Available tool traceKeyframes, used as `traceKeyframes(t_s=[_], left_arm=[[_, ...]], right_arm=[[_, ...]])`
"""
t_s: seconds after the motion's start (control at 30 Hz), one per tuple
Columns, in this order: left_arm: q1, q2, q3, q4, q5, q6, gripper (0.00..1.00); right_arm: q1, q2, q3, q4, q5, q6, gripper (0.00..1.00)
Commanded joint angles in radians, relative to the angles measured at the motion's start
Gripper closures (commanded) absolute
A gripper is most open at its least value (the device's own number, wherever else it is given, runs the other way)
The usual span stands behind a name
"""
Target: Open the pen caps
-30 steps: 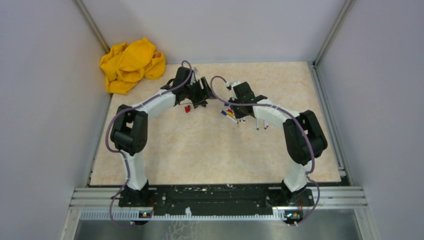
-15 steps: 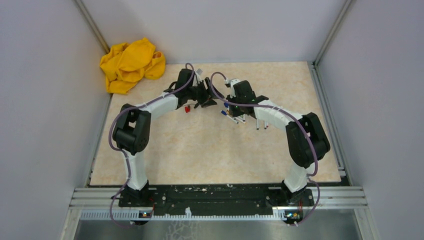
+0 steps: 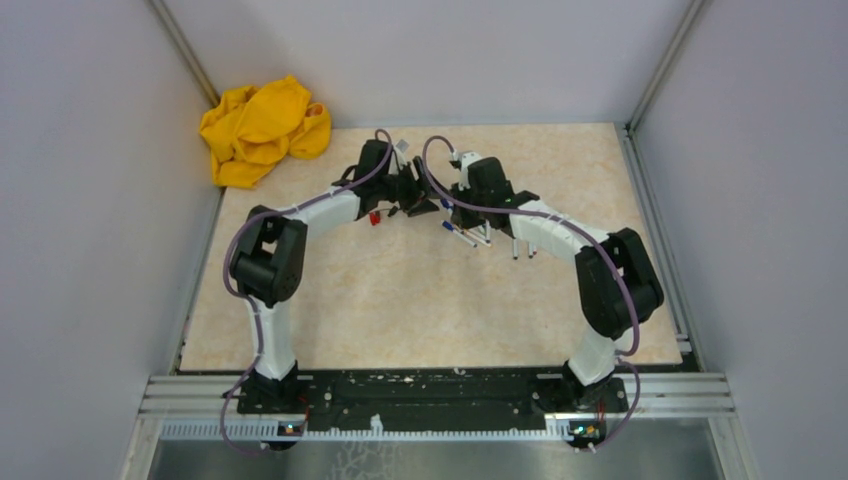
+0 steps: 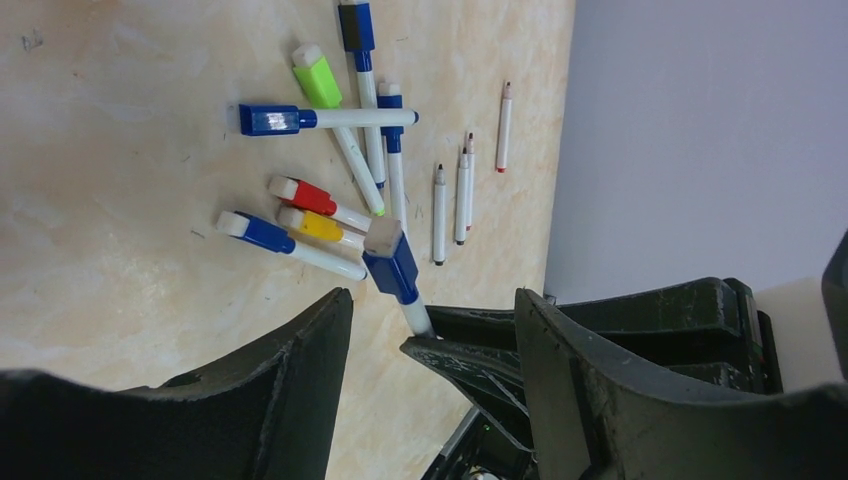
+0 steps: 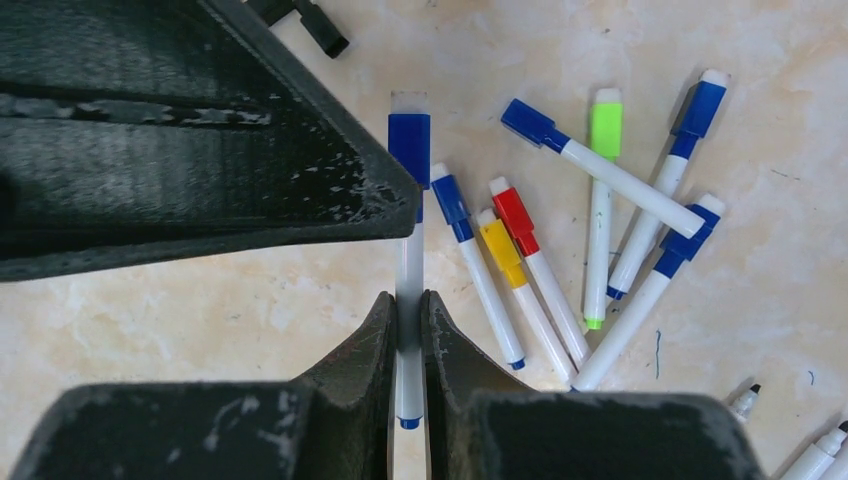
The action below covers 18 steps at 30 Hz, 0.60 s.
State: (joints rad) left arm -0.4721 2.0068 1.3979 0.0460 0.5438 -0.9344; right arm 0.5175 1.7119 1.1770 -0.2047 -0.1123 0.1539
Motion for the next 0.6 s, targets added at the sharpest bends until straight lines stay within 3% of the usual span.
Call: traceKeyframes(t_s=[0.0, 0.33, 0.57], left_arm=[[-0.008, 0.018, -0.001, 0.035, 0.012, -0.037, 0.33], [-0.009, 0.036, -0.002, 0.072, 0.014, -0.071, 0.39], [-0.008, 0.033, -0.002, 0.083, 0.016, -0.086, 0.61]], right_arm=[[0.021, -0.078, -0.006, 0.066, -0.040, 0.028, 1.00], [0.036, -0.083, -0.011, 0.083, -0.058, 0.043, 1.00], [0.039, -0.080, -0.022, 0.093, -0.055, 0.047, 1.00]])
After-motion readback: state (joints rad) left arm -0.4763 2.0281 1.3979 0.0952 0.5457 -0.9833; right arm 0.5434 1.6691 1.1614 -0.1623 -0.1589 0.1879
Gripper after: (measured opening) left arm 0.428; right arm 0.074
